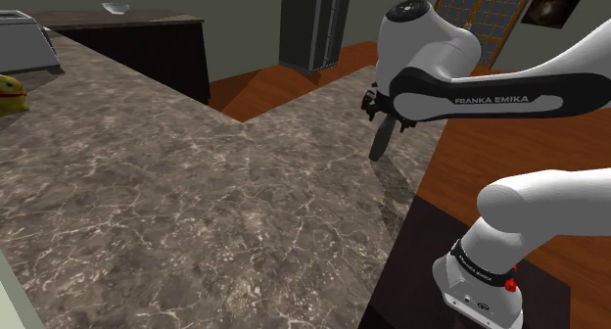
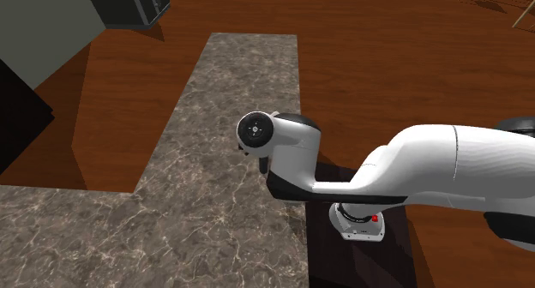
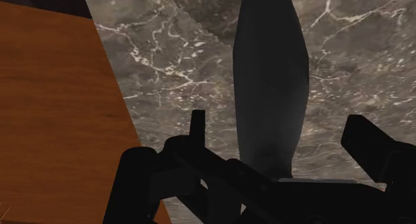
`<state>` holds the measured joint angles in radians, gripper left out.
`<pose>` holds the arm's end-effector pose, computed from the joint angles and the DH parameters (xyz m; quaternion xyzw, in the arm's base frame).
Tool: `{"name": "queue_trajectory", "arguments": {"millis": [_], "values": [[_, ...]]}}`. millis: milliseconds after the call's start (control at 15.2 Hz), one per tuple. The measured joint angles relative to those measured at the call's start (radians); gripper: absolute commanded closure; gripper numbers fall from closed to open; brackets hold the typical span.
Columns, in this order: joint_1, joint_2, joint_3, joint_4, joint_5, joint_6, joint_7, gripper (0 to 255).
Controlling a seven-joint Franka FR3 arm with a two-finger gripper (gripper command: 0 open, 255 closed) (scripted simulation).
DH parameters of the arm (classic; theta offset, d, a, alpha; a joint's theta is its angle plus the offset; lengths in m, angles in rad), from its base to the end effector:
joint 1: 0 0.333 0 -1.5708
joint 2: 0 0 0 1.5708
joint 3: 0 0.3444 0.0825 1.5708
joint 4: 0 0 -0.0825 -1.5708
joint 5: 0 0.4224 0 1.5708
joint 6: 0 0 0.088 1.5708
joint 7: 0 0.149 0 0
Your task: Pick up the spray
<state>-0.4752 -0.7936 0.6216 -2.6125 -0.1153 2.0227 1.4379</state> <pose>0.3723 0.0327 0.4390 0.7433 -0.6133 0.2062 0.1701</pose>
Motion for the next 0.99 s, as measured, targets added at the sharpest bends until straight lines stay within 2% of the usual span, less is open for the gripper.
{"name": "queue_trajectory", "arguments": {"millis": [66,132,792,990], "values": [[0.000,0.002,0.004,-0.007,0.001,0.009,0.005,0],[0.000,0.002,0.005,-0.014,0.001,0.015,0.007,255],[0.000,0.003,0.006,-0.020,0.000,0.023,0.009,255],[0.001,-0.006,-0.005,0.001,-0.001,-0.005,-0.004,255]]}}
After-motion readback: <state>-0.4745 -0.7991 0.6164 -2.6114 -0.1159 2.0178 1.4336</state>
